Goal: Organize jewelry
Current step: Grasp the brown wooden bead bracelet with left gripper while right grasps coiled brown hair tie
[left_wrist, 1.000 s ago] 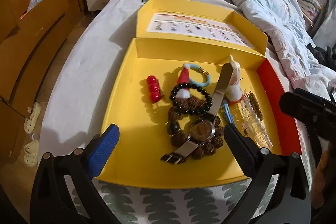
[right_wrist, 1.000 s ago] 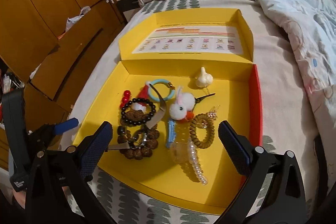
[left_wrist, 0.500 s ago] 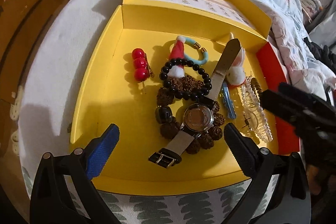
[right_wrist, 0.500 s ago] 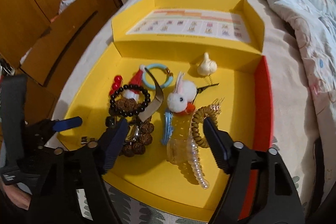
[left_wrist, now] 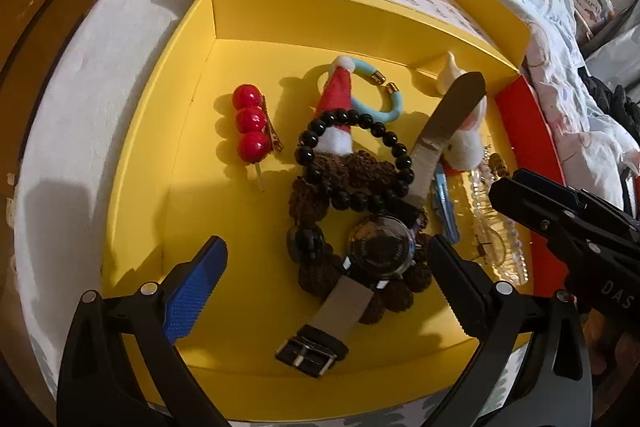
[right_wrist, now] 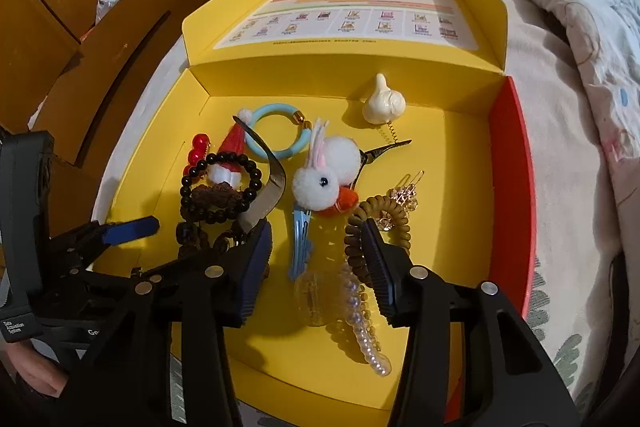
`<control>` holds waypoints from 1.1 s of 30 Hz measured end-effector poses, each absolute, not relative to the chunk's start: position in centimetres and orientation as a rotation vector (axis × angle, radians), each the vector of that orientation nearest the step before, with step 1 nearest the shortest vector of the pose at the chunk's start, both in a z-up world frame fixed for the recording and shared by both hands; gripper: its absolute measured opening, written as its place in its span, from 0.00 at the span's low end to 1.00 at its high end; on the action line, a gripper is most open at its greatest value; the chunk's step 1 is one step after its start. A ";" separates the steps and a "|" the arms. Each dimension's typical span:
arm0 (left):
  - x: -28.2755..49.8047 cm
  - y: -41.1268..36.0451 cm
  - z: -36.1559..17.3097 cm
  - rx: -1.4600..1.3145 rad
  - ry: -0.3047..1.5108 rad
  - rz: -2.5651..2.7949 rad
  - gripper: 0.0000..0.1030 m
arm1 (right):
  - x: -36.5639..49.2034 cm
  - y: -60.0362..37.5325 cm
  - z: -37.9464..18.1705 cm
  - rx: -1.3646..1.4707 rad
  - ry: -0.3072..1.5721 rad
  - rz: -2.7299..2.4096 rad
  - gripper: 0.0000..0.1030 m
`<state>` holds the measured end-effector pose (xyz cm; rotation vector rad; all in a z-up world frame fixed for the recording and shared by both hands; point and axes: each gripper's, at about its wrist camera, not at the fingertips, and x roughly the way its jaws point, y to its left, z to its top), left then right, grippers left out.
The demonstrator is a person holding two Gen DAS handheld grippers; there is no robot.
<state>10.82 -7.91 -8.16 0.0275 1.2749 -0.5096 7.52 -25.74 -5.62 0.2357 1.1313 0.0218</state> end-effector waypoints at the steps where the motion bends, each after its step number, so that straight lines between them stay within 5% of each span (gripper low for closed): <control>1: 10.8 -7.8 -8.2 0.028 1.273 -0.505 0.96 | 7.6 -25.7 -5.7 0.233 1.134 0.020 0.44; 18: 10.9 -7.8 -9.4 -0.016 1.299 -0.534 0.92 | 7.7 -26.8 -6.8 0.245 1.155 -0.048 0.17; 29: 11.5 -6.8 -9.1 -0.049 1.293 -0.551 0.50 | 7.6 -26.8 -6.8 0.241 1.150 -0.053 0.11; 33: 11.5 -6.8 -9.0 -0.051 1.296 -0.562 0.43 | 7.4 -26.9 -6.6 0.248 1.143 -0.051 0.10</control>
